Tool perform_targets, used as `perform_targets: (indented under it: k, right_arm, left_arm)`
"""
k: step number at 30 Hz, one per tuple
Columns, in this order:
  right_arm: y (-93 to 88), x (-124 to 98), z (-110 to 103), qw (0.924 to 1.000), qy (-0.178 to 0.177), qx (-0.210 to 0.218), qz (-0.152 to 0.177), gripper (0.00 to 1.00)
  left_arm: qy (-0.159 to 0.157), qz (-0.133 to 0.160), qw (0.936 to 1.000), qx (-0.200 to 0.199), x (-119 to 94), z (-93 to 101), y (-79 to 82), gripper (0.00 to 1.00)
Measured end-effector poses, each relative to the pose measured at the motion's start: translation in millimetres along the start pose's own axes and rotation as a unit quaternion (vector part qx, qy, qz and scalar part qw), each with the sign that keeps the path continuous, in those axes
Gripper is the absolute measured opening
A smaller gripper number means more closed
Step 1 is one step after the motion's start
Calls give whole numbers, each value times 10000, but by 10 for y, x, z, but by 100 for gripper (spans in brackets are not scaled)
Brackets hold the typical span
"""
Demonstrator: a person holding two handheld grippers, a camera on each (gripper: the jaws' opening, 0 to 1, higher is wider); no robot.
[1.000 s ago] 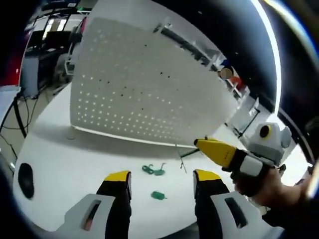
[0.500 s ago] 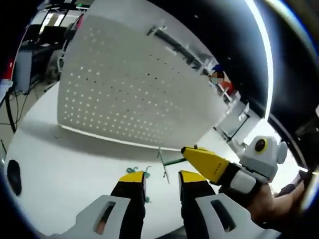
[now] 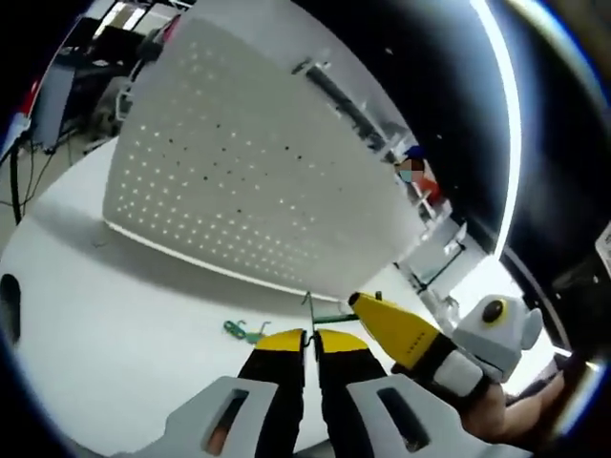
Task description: Insert the hook assembly into the mounting plate slot until the hook locks in place.
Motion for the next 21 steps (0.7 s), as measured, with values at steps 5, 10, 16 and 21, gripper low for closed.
perform_targets:
  k: [5, 10, 16, 21]
  right_arm:
    - [34, -6, -38, 9998, 54, -195, -63, 0]
    - [56, -8, -42, 9997, 68, -206, -143, 0]
    - [99, 2, -28, 9990, 236, -1, -379, 2]
    - [154, 27, -50, 9978, 385, 147, -511, 7]
  left_arm:
    - [7, 31, 10000, 4, -25, 15, 14, 2]
    - [36, 26, 9999, 111, -38, 35, 28, 1]
    - [133, -6, 9982, 584, -79, 50, 33, 1]
    - [252, 69, 9966, 787, -134, 34, 73, 1]
Point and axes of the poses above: the point that each gripper's makers call its tool centre point, and the gripper's own axes: x roughly forward along the fingers, z roughly to its right, y roughly out of its top, the point moved 9 cm from there along -x, roughly backward along the fingers, and after that the axes turned 6 degrees about -y, right-handed, at the moved point
